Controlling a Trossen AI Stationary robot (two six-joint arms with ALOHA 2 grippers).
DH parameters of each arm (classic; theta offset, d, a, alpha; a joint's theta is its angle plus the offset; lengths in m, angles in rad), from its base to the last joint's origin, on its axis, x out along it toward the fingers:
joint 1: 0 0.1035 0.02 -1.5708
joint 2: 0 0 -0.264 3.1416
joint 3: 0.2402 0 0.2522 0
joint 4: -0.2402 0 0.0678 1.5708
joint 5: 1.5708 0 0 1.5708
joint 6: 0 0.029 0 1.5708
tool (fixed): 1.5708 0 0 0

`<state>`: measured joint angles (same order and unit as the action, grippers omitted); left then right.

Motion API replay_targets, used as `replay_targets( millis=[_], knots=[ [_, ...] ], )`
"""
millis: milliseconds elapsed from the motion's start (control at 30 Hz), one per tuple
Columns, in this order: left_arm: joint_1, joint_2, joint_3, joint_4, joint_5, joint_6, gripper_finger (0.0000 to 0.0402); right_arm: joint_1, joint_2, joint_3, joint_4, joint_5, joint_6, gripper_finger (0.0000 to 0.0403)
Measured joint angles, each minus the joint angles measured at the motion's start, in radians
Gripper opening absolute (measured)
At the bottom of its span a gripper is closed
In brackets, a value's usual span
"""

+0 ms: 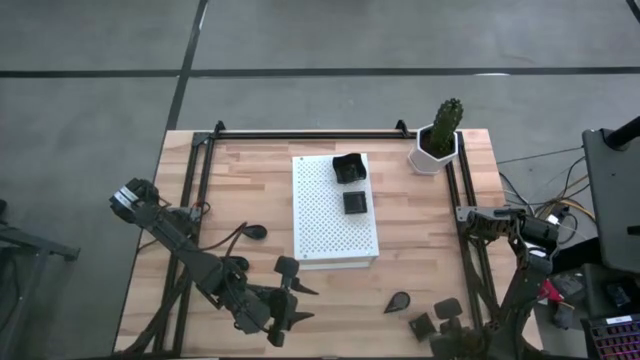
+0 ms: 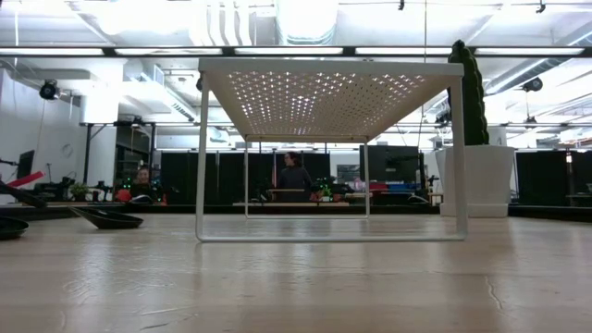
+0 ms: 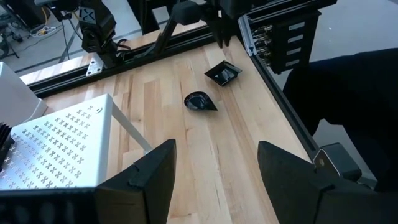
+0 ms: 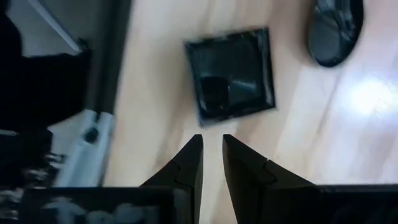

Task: Pick & Place Mini shaped plates
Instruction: Stack the black square plate on top of the black square plate on the shelf

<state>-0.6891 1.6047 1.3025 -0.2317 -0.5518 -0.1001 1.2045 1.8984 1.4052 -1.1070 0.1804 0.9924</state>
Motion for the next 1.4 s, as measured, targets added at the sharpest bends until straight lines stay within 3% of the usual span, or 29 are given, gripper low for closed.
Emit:
replay_targets(
  millis=[567, 800, 1000, 1133, 1400],
  knots=[
    [0.001, 0.000, 0.000, 0.000, 0.000, -0.004, 0.0220, -0.004, 0.002, -0.102, 0.205, 0.070, -0.029, 0.0058],
    [0.001, 0.000, 0.000, 0.000, 0.000, -0.002, 0.0220, -0.013, 0.002, -0.104, 0.236, 0.110, -0.055, 0.0093],
    [0.001, 0.000, 0.000, 0.000, 0.000, -0.002, 0.0220, -0.014, 0.007, -0.112, 0.250, 0.110, -0.052, 0.0111],
    [0.001, 0.000, 0.000, 0.000, 0.001, -0.003, 0.0220, -0.014, 0.054, -0.101, 0.303, 0.083, -0.073, 0.0107],
    [0.002, 0.000, 0.000, -0.001, 0.001, -0.002, 0.0220, -0.014, 0.117, -0.034, 0.224, 0.056, -0.080, 0.0093]
  ],
)
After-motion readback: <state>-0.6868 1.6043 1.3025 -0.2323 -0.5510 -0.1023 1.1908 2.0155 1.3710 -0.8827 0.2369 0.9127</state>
